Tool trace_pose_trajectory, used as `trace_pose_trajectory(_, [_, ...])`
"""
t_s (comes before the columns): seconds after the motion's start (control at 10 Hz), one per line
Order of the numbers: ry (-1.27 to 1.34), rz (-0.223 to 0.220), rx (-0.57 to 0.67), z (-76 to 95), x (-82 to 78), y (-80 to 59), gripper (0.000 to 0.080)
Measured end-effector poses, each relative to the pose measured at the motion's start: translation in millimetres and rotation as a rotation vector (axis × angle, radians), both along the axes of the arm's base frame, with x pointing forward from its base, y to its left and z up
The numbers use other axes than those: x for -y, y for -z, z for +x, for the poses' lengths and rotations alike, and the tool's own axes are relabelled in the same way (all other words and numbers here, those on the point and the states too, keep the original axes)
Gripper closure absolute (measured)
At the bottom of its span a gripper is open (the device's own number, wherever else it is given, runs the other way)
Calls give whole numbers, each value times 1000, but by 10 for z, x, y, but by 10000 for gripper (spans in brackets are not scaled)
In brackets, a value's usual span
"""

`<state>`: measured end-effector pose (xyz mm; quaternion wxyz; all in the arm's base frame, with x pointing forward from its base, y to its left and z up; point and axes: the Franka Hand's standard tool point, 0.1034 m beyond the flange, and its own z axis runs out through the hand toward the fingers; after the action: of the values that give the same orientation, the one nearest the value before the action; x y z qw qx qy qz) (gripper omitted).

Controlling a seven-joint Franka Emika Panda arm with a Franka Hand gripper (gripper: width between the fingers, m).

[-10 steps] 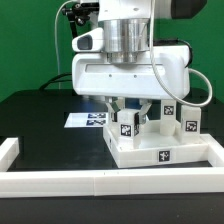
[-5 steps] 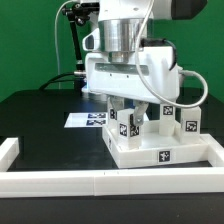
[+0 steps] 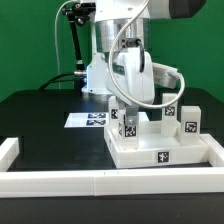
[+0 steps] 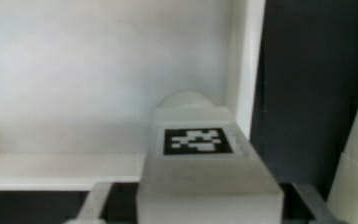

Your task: Assemble square table

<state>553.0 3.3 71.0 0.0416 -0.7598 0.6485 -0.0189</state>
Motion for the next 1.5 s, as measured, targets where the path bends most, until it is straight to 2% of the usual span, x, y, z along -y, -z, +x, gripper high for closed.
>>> trace_pose_trajectory(0.1, [72,9,-2,0,-8,0,508])
trace_pose_trajectory(0.2, [70,9,-2,-1,-9,2,413])
trace_pose_trajectory(0.3, [23,5,0,-1,-9,2,277])
trace_pose_trajectory(0.4, [3,4,-1,-5,-11,5,277])
trace_pose_trajectory(0.5, [-57,3,-12,-24,-25,13,177])
trace_pose_trajectory(0.8, [-383,-24,-1,-18,-9,8,151])
trace_pose_trajectory(1.5, [-959,-55,5,0,-26,-8,151])
